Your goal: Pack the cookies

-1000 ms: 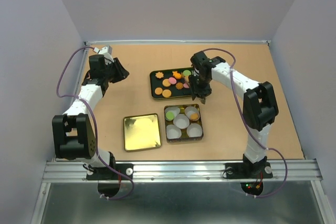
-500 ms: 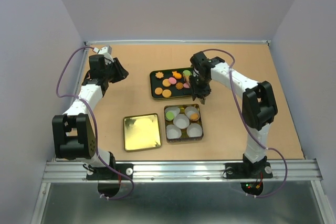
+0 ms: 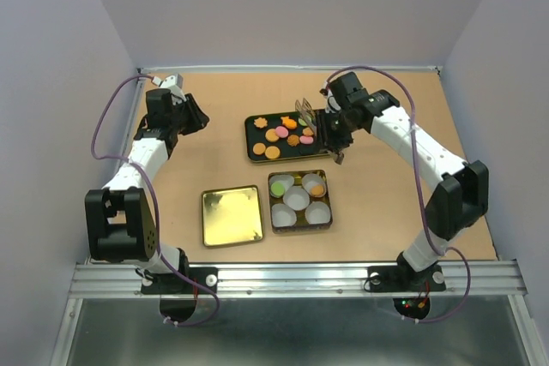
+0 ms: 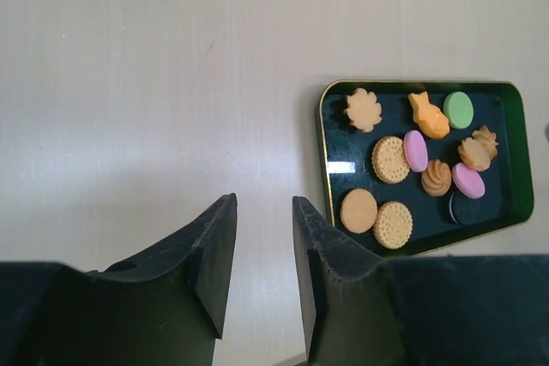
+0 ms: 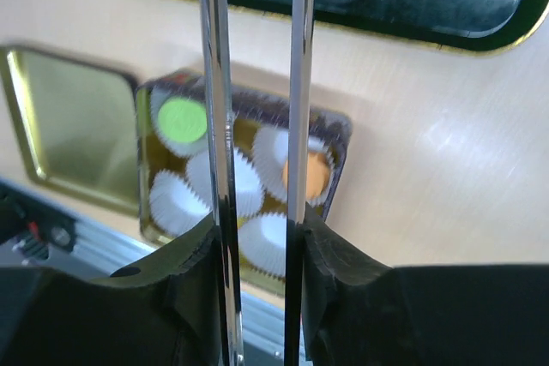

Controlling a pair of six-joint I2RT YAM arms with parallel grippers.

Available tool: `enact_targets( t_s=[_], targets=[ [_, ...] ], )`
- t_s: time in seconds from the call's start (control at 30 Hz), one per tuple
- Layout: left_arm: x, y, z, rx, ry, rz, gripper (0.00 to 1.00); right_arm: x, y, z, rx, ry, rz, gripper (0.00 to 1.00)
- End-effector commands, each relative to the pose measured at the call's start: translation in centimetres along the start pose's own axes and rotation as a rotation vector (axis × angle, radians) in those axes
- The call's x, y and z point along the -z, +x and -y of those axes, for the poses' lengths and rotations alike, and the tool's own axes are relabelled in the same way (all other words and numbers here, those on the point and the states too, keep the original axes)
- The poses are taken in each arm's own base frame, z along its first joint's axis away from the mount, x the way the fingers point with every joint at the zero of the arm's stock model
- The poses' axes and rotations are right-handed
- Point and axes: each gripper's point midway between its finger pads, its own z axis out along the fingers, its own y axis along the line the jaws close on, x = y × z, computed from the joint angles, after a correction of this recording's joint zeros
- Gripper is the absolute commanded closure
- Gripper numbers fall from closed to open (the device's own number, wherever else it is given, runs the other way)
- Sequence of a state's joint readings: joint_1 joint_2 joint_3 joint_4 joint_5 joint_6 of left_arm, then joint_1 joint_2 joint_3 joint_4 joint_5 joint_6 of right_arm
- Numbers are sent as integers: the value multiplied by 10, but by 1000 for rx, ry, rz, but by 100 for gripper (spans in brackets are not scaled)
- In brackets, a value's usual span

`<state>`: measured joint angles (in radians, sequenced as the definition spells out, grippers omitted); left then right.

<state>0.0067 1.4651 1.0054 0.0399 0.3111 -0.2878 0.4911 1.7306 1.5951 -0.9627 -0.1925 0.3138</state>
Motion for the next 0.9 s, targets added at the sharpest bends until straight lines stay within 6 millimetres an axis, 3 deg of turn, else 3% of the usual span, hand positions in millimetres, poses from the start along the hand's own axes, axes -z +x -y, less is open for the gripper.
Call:
enact_targets(
  t_s=[0.0,0.1,0.2,0.47,0.73,0.87],
  targets=[
    [13,-18,8,-49,8,76,57,30,26,-14,3,-104,21,61],
    [14,-19,4,-55,-10,87,57,24,45,3,-19,-41,2,61],
    [15,-20,6,-53,-3,88,57,20,48,7,-31,-24,-8,61],
    [7,-14,8,-37,24,58,57,-3,36,12,-64,15,-28,51],
    [15,-18,9,-45,18,77,57,-45,23,33,-63,120,-61,50],
    [16,-23,11,-50,18,86,57,-54,16,32,-73,121,-65,50]
  ],
)
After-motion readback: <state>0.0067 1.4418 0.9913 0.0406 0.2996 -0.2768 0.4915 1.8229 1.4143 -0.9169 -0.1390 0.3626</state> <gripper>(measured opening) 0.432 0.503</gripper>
